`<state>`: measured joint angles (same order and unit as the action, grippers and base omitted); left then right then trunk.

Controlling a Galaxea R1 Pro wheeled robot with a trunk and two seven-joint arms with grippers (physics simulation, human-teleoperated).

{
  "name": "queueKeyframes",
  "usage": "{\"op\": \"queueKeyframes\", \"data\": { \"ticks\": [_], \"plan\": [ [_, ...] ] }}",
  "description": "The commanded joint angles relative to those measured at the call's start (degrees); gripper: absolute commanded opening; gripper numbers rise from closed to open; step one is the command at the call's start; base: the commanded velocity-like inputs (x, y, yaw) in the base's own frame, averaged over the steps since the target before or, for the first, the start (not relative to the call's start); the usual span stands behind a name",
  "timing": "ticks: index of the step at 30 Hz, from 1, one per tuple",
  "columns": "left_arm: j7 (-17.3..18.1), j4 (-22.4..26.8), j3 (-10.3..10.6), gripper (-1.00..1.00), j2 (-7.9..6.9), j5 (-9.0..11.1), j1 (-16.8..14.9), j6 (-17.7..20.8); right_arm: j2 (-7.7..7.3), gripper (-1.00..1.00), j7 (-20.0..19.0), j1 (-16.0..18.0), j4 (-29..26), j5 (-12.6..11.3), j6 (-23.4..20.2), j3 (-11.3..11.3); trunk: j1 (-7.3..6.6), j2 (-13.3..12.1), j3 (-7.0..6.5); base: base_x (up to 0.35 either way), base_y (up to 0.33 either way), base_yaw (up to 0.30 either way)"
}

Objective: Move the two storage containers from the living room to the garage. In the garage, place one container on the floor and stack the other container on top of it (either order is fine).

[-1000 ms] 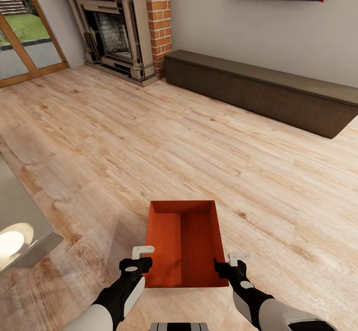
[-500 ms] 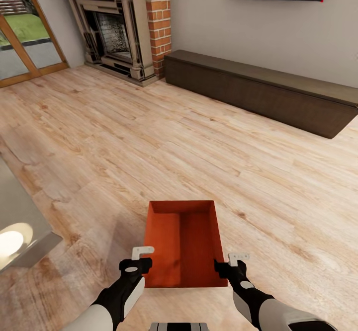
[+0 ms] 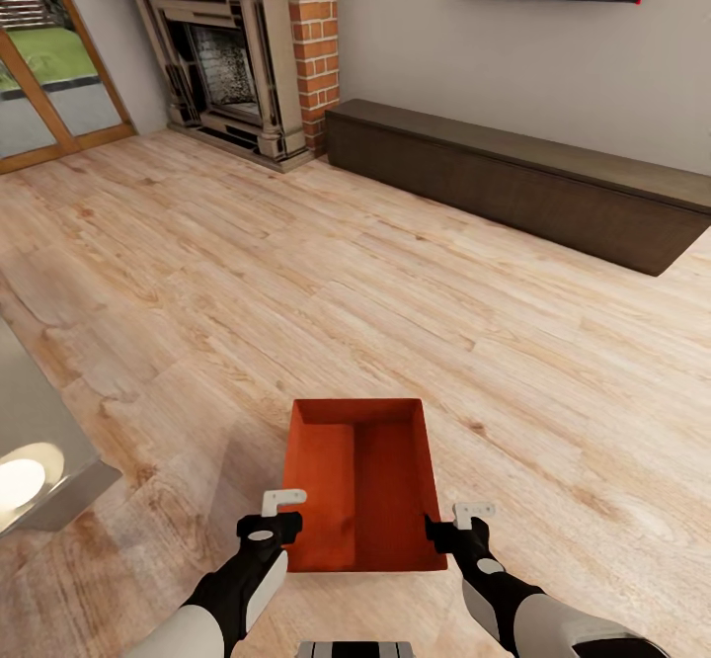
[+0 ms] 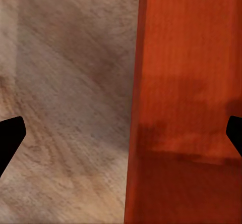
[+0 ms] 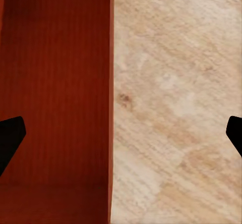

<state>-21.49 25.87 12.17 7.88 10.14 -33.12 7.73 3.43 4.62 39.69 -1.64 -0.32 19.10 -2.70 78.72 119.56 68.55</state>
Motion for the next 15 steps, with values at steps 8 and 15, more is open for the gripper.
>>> {"op": "queueKeyframes", "data": {
  "ticks": [8,15],
  "plan": [
    [-0.5,0.3,0.5,1.0,-0.06,0.5,0.0,0.3,0.4,1.0,0.3,0.0,0.1,-0.1,0.1,-0.3,-0.01,0.0,0.04,0.0,-0.001,0.0],
    [-0.5,0.4,0.5,1.0,-0.06,0.5,0.0,0.3,0.76,1.0,0.3,0.0,0.1,-0.8,0.1,-0.3,-0.01,0.0,0.04,0.0,0.0,0.0]
  ]
}}
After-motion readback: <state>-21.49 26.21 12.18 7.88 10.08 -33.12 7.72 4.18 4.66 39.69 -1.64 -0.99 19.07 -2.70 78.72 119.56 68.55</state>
